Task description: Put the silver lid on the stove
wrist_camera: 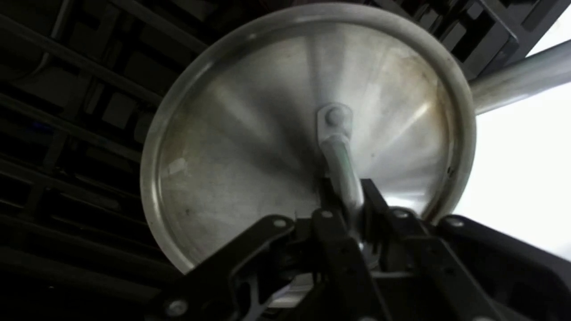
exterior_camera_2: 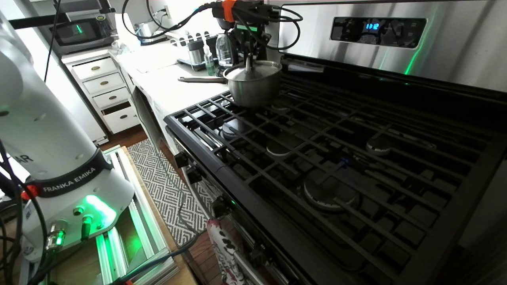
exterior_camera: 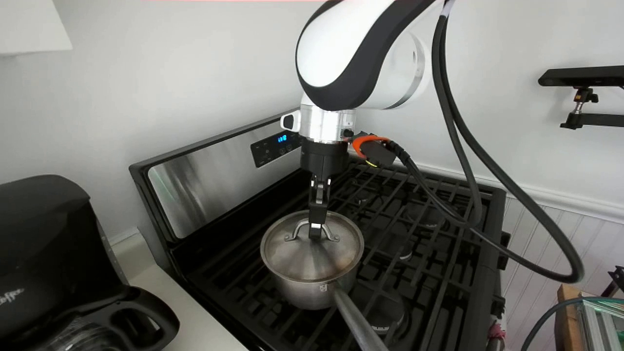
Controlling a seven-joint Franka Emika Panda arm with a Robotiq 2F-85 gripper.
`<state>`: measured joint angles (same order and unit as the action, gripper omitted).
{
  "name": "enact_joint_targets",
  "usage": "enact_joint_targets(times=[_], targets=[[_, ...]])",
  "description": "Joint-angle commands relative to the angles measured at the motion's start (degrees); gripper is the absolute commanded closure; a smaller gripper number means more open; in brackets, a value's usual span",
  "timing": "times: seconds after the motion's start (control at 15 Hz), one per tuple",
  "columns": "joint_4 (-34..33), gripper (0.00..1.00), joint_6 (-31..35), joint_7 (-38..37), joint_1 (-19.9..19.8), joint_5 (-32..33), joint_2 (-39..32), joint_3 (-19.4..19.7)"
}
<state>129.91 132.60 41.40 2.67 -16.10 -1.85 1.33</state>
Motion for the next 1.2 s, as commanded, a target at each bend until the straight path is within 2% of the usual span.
enact_joint_targets(times=[0.0, 0.47, 0.87, 1.13], targets=[[-1.7, 1.00, -1.6, 1.2, -1.4, -0.6, -1.1, -0.8], [-1.7, 0.98, -2.4, 2.4, -1.5, -1.5, 0.6, -1.0], [0.4, 0.98, -3.2, 1.1, -1.6, 0.3, 9.4, 0.2], [5.0, 0.98, -2.5, -0.9, -3.5, 1.5, 15.7, 3.1]])
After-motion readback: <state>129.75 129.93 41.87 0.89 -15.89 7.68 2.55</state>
